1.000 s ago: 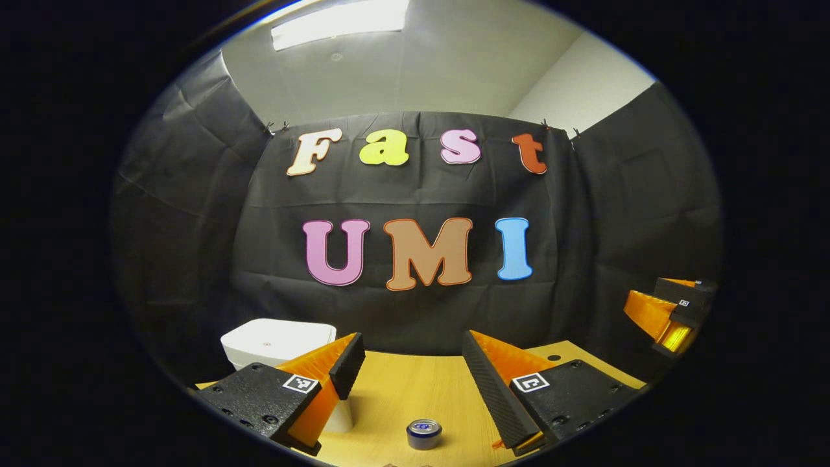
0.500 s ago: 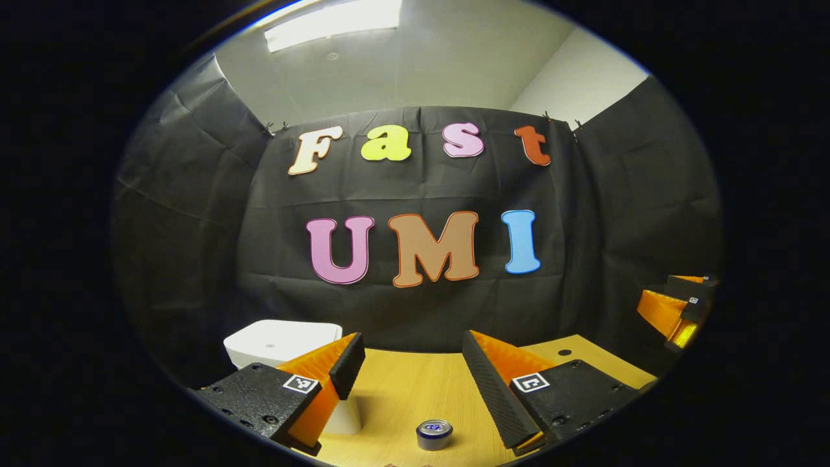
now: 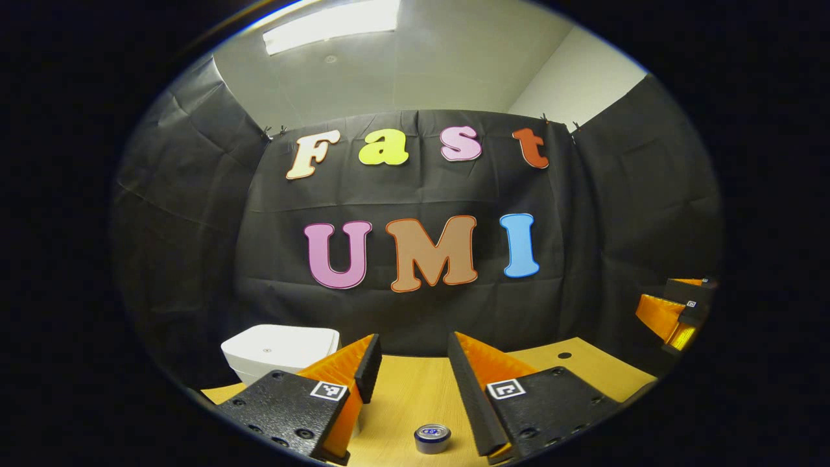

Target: Press the lid of the desktop garbage bin to open it, pick up the crumpled paper on the desktop and throw it into the bin, then pick up the pop can on the desktop and drop it into the bin, and finally close the garbage bin lid.

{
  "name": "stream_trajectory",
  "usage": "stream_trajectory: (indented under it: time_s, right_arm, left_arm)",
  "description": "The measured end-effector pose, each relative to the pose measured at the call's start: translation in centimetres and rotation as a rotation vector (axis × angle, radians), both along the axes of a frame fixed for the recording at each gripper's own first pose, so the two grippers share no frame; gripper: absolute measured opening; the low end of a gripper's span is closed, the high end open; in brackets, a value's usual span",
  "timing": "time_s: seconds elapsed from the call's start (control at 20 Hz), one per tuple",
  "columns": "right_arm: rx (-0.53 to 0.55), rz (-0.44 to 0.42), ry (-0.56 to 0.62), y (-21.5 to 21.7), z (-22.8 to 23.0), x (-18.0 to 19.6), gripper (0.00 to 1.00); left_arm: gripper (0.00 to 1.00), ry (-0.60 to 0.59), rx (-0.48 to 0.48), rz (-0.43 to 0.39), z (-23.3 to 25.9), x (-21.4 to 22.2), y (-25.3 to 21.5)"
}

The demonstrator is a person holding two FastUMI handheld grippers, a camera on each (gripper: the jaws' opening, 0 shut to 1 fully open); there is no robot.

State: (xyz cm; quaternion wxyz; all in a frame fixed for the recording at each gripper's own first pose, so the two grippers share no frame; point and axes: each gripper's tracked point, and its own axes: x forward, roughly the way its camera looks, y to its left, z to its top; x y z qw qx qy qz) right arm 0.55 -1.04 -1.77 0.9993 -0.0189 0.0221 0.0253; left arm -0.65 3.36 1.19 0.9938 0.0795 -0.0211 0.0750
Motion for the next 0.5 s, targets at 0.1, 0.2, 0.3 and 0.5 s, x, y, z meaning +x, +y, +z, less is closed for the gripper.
stream_trajectory:
  time_s: [0.1, 0.2, 0.3, 0.5]
  right_arm:
    - [-0.002, 0.003, 0.000, 0.2, -0.1, 0.0, 0.98]
    - [-0.005, 0.005, -0.001, 0.4, -0.2, 0.0, 0.98]
    - [-0.008, 0.008, 0.002, 0.5, -0.3, 0.0, 0.98]
    - [-0.008, 0.003, -0.004, 0.8, -0.1, 0.0, 0.98]
  left_arm:
    - [0.50, -0.001, 0.005, 0.017, 0.0, -0.1, 0.5]
    - [0.32, 0.006, 0.003, 0.021, -0.2, 0.0, 0.8]
    - [0.19, 0.014, -0.006, 0.034, -0.3, -0.1, 1.4]
    - [0.00, -0.003, 0.004, 0.130, 0.1, -0.4, 4.3]
